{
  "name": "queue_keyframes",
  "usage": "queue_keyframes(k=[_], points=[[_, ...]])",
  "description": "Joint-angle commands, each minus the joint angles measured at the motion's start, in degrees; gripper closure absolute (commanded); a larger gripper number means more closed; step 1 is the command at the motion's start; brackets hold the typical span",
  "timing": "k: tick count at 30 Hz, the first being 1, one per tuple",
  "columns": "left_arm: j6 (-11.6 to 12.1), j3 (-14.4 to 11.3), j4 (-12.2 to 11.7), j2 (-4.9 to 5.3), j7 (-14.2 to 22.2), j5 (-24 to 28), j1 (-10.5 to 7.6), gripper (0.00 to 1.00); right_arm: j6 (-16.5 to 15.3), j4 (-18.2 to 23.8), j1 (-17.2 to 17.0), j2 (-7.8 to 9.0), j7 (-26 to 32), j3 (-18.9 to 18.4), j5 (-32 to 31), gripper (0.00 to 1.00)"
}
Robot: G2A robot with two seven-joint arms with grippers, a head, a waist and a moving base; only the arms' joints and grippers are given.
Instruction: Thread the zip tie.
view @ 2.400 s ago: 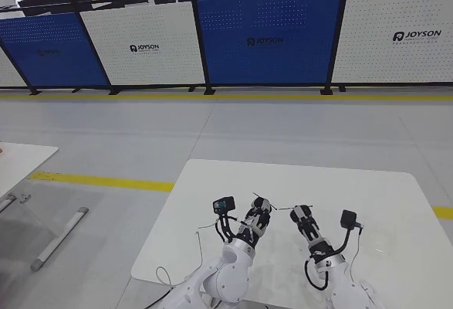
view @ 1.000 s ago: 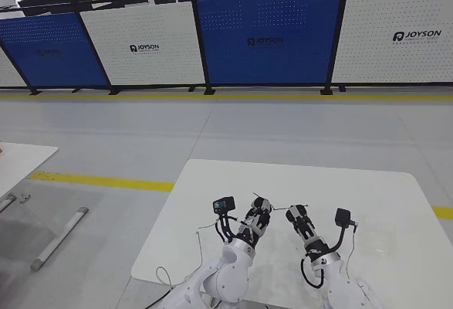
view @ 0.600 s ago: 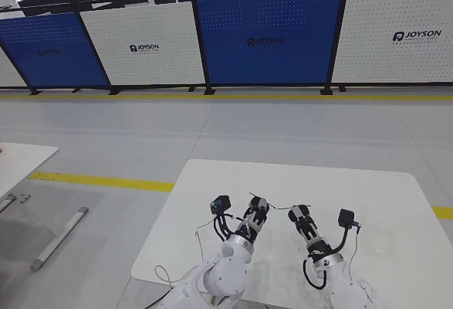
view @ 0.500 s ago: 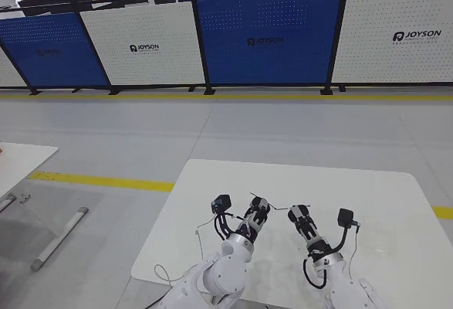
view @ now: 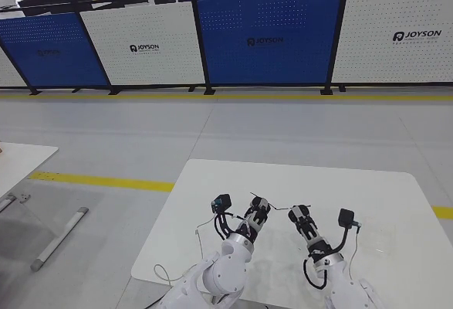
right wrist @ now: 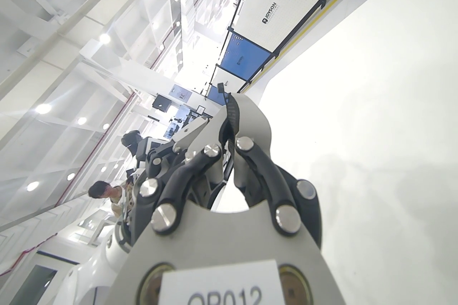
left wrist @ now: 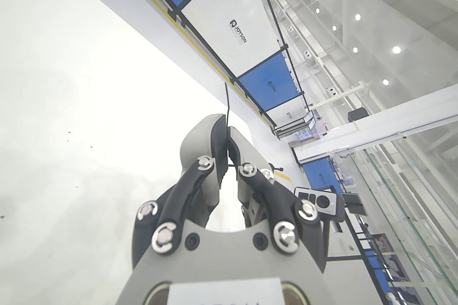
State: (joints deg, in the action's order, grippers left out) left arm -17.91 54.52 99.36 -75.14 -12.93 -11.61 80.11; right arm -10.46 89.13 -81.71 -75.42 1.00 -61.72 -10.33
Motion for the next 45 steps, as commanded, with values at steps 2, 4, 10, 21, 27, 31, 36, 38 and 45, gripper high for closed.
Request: queue_keyframes(k=[2,4,10,21,27,31,36,38,45], points=[[0.0,0.0,0.0,0.0,0.0,0.0,0.0,1.0,0.04,0.57,-0.55,0.02,-0.2,-0.42,-0.44,1.0],[0.0,0.0,0.0,0.0,0.0,0.0,0.0,1.0,0.32,0.82,-0.75,-0.01,-0.31,-0.51,-0.79,1.0],[0.0,0.0,0.0,0.0,0.0,0.0,0.0,1.0,1.87,0.09,0.15,-0.32,0.24,0.0,-1.34,1.0],[0.0,0.0,0.0,0.0,0.0,0.0,0.0,1.0,0.7,0.0,0.17,-0.77,-0.84,0.07,-1.48,1.0],[0.0,0.0,0.0,0.0,0.0,0.0,0.0,1.0,0.75,0.34,-0.23,-0.82,-0.32,-0.37,-1.69,1.0],[0.0,0.0,0.0,0.0,0.0,0.0,0.0,1.0,1.99,-0.73,0.84,-1.11,0.34,0.2,-1.58,1.0],[0.0,0.0,0.0,0.0,0.0,0.0,0.0,1.0,2.76,-2.0,1.84,-1.48,0.3,0.71,-1.44,1.0],[0.0,0.0,0.0,0.0,0.0,0.0,0.0,1.0,2.84,-2.13,1.95,-1.57,0.19,0.79,-1.54,1.0],[0.0,0.0,0.0,0.0,0.0,0.0,0.0,1.0,1.29,-1.75,1.41,-1.64,-0.78,0.42,-1.57,1.0]])
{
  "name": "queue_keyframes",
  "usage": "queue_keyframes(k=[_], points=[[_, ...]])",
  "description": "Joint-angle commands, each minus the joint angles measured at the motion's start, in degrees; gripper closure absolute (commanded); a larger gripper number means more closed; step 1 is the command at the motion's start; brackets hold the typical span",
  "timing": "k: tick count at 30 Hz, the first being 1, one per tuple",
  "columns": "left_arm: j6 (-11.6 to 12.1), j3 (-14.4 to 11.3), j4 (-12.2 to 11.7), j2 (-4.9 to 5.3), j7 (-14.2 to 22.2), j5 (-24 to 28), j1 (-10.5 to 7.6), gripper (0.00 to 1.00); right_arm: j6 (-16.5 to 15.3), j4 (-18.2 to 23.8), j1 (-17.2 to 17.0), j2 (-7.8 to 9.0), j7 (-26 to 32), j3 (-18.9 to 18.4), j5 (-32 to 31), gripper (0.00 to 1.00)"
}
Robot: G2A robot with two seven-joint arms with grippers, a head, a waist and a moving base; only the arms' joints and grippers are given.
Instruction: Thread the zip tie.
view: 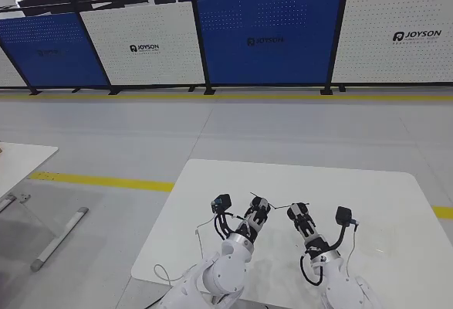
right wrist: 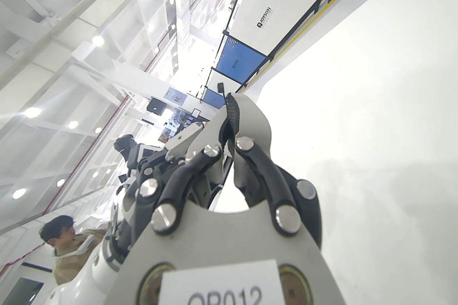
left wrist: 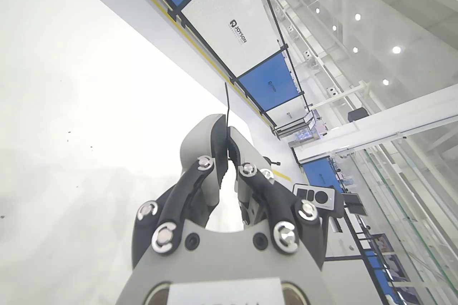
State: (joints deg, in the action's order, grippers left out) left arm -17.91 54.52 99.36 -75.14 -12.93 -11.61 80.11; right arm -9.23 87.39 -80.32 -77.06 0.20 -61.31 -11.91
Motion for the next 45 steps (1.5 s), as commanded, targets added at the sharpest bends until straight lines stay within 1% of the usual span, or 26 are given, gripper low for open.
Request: queue_keyframes(k=[1,7,11,20,27,35,45], points=[[0.0,0.0,0.0,0.0,0.0,0.0,0.0,1.0,0.07,-0.01,0.02,0.0,0.03,0.01,0.0,1.0],[0.0,0.0,0.0,0.0,0.0,0.0,0.0,1.0,-0.06,0.11,-0.45,0.02,0.25,-0.47,0.04,1.0],[0.0,0.0,0.0,0.0,0.0,0.0,0.0,1.0,-0.65,0.0,-0.82,0.02,0.56,-0.97,0.15,1.0],[0.0,0.0,0.0,0.0,0.0,0.0,0.0,1.0,-2.35,-0.83,-0.52,-0.28,0.27,-0.71,-0.29,1.0],[0.0,0.0,0.0,0.0,0.0,0.0,0.0,1.0,-2.2,-1.86,0.46,-0.63,0.34,-0.4,-0.17,1.0],[0.0,0.0,0.0,0.0,0.0,0.0,0.0,1.0,-0.62,-3.24,1.88,-1.16,0.75,0.64,-0.49,1.0],[0.0,0.0,0.0,0.0,0.0,0.0,0.0,1.0,-1.35,-2.61,1.24,-1.28,-0.58,-0.04,-0.5,1.0]])
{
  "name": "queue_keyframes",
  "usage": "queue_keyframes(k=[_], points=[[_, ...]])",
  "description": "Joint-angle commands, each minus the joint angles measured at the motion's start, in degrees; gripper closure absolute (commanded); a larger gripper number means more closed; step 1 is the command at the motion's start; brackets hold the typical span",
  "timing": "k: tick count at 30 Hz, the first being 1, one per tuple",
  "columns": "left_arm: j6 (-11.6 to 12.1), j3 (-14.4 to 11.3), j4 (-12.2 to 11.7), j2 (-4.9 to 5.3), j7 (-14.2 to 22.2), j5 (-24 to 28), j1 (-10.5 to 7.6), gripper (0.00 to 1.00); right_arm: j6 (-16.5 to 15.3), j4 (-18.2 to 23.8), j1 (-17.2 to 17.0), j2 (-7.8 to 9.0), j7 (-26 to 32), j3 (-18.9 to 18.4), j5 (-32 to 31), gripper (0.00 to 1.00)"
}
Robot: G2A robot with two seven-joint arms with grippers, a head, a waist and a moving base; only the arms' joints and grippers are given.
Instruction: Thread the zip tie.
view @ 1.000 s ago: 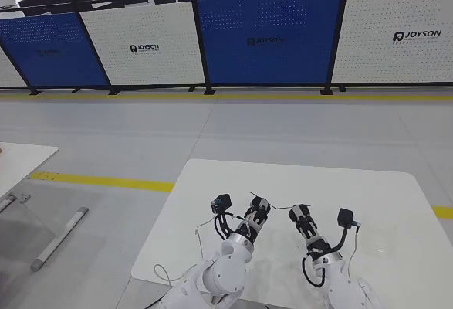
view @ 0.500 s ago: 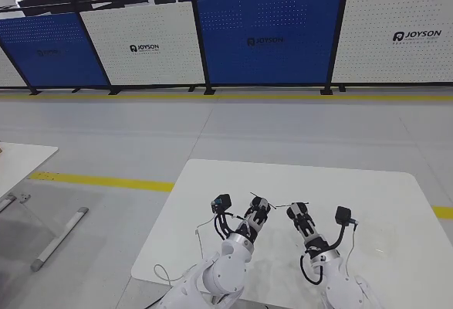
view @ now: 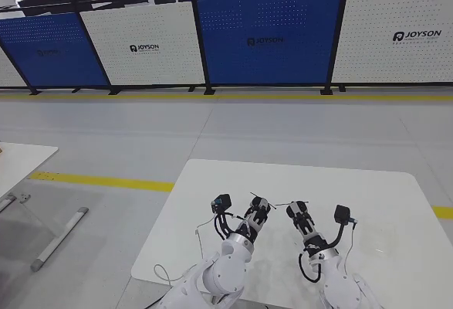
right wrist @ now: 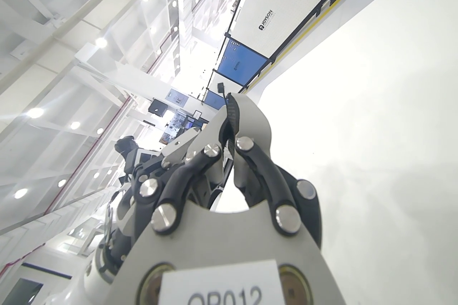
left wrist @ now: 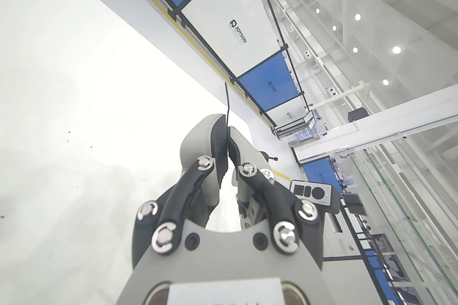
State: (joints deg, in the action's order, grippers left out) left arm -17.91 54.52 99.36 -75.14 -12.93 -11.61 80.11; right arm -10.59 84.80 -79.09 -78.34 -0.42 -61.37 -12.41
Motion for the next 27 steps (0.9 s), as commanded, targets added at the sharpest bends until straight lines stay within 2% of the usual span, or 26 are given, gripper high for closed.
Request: queue_keyframes(k=[1,7,12,27], points=[[0.09,0.0,-0.07,0.0,0.07,-0.02,0.03,1.0,0.02,-0.02,0.02,0.0,0.03,0.02,0.0,1.0],[0.78,0.76,-0.96,0.05,2.86,-0.28,0.11,1.0,0.02,-0.02,0.02,0.0,0.03,0.02,0.0,1.0],[1.97,3.1,0.47,0.55,5.13,-0.62,1.42,1.0,0.02,-0.02,0.02,0.0,0.03,0.02,0.0,1.0],[2.34,3.67,0.9,0.57,5.26,-0.1,1.78,1.0,0.02,-0.02,0.02,0.0,0.03,0.02,0.0,1.0]])
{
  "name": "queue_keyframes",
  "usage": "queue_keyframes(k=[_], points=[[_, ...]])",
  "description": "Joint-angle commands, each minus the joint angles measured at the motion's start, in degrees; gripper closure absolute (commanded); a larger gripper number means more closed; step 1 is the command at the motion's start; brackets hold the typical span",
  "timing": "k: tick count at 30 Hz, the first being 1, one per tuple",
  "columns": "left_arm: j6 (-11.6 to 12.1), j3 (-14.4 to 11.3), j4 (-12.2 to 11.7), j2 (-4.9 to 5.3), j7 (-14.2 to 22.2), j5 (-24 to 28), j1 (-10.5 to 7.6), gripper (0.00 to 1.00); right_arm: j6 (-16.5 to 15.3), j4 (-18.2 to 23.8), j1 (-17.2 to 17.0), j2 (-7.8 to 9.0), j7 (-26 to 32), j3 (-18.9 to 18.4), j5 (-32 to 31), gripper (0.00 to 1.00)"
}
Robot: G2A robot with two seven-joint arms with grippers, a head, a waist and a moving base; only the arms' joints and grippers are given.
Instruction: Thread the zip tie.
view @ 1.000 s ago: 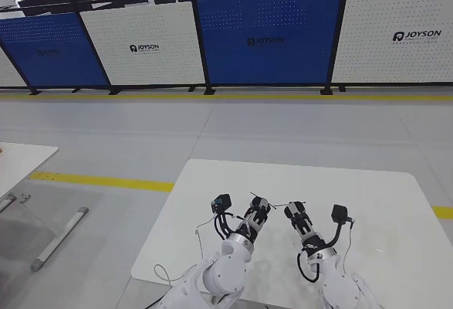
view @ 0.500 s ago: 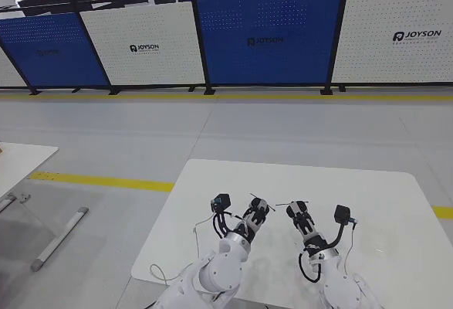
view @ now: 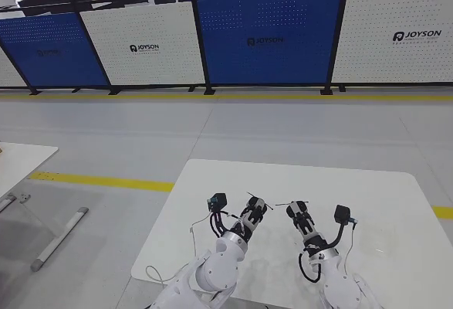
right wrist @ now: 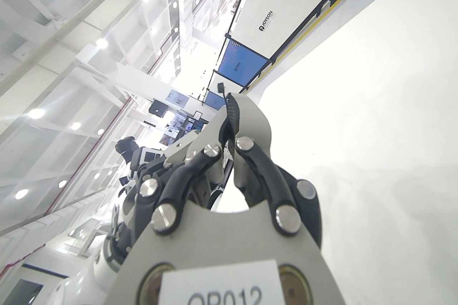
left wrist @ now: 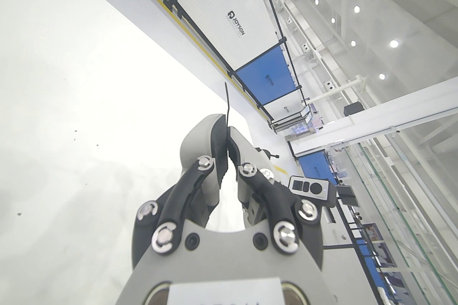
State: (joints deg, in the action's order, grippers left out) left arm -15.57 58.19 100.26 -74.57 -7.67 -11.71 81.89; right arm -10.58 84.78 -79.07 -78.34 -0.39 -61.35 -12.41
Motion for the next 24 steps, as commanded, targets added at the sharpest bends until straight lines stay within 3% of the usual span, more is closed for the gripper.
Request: queue_keyframes(k=[1,16,24], points=[[0.0,0.0,0.0,0.0,0.0,0.0,0.0,1.0,0.0,0.0,0.0,0.0,0.0,0.0,0.0,1.0],[0.15,-0.03,0.01,0.0,0.07,-0.07,0.0,1.0,0.0,0.0,0.0,0.0,0.0,0.0,0.0,1.0],[3.51,0.68,-2.37,0.46,3.32,-2.24,1.52,1.0,0.0,0.0,0.0,0.0,0.0,0.0,0.0,1.0]])
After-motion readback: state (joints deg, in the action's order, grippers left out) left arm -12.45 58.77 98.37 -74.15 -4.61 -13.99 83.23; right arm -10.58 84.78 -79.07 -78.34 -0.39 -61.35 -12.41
